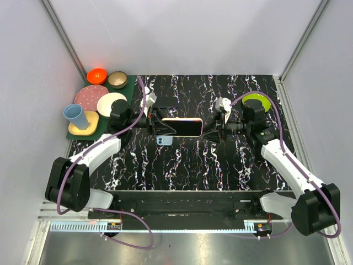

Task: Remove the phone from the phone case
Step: Remove the phone case from the phone.

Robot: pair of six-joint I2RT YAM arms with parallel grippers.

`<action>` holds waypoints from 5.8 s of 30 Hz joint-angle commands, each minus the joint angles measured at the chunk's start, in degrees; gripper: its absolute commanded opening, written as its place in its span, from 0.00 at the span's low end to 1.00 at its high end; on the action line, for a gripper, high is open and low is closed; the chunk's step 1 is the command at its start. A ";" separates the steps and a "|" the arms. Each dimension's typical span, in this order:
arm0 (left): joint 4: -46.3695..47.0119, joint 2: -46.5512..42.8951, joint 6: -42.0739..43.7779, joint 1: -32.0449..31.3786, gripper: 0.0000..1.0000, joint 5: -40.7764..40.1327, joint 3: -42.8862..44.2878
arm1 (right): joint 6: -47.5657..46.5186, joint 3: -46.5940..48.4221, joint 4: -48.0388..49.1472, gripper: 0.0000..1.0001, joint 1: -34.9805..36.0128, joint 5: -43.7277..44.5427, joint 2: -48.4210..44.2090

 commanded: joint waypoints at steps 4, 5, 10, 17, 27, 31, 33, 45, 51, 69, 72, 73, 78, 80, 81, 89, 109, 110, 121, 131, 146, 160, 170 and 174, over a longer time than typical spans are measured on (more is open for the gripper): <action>5.92 -0.43 -0.07 -0.18 0.00 1.54 0.52 | -1.29 -0.86 2.99 0.40 0.88 0.74 -0.12; 5.92 -0.52 -0.07 -0.18 0.00 1.54 0.52 | -1.38 -1.04 3.86 0.39 0.97 1.09 -0.30; 5.92 -0.52 0.11 -0.18 0.00 1.63 0.43 | -2.08 -2.71 6.77 0.32 1.14 2.41 -0.91; 5.66 -0.43 0.29 -0.18 0.00 1.54 0.43 | -3.05 -4.20 9.14 0.27 1.23 3.91 -1.79; 5.22 -0.52 0.81 -0.18 0.00 1.63 0.43 | -3.31 -6.14 10.90 0.44 1.23 -3.30 -3.55; 5.13 -0.52 0.90 -0.18 0.00 1.63 0.52 | -2.52 -5.87 11.78 0.43 1.23 -3.22 -2.94; 5.04 -0.52 0.99 -0.18 0.00 1.54 0.43 | -2.43 -5.79 12.05 0.43 1.23 -2.95 -2.50; 4.78 -0.34 1.25 -0.18 0.00 1.63 0.52 | -4.98 -6.66 13.45 0.19 1.23 -3.21 -1.97; 4.69 -0.26 1.34 -0.18 0.00 1.72 0.52 | -6.03 -6.93 13.45 0.16 1.23 -2.25 -1.88; 4.43 -0.17 1.43 -0.18 0.00 1.89 0.61 | -8.49 -6.84 12.40 0.13 1.23 2.06 -1.88; 4.43 -0.17 1.52 -0.18 0.00 1.89 0.61 | -8.85 -6.93 12.40 0.13 1.23 2.50 -1.88; 4.34 -0.17 1.52 -0.18 0.00 1.89 0.61 | -8.94 -6.93 12.40 0.13 1.32 2.76 -1.88; 4.34 -0.17 1.52 -0.18 0.00 1.89 0.61 | -10.60 -6.93 11.70 0.13 1.58 4.78 -1.88; 4.34 -0.17 1.60 -0.27 0.00 1.90 0.61 | -11.13 -6.93 11.52 0.13 1.76 5.48 -1.88; 4.34 -0.17 1.60 -0.18 0.00 1.98 0.61 | -11.31 -6.93 11.61 0.13 1.85 5.84 -1.79; 4.25 -0.08 1.60 -0.18 0.00 2.07 0.61 | -14.20 -7.37 11.70 0.13 2.82 9.96 -1.79; 4.25 0.45 1.60 -0.44 0.00 3.30 0.78 | -24.84 -10.27 12.66 0.11 4.22 9.53 -3.46; 4.25 0.53 1.60 -0.62 0.00 3.91 0.78 | -25.02 -10.36 12.84 0.11 4.22 9.36 -3.46; 3.29 0.62 2.66 -2.11 0.00 6.29 1.14 | -26.43 -11.32 14.07 0.14 4.22 8.92 -3.64; 0.48 0.62 4.68 -2.73 0.00 7.08 1.66 | -26.16 -11.50 14.77 0.19 4.13 9.62 -3.37; -3.75 0.45 8.02 -2.73 0.00 6.64 2.37 | -32.58 -9.04 1.86 0.45 4.13 -3.91 -4.08; -3.92 0.18 8.46 -2.73 0.00 6.29 2.28 | -28.90 -7.37 1.39 0.46 4.13 -6.03 -3.90; -4.01 0.18 8.55 -2.73 0.00 6.29 2.28 | -25.72 -7.98 4.58 0.40 4.05 -4.36 -3.64; -4.01 0.18 8.55 -2.73 0.00 6.38 2.28 | -28.27 -8.42 4.58 0.30 4.05 -3.13 -3.72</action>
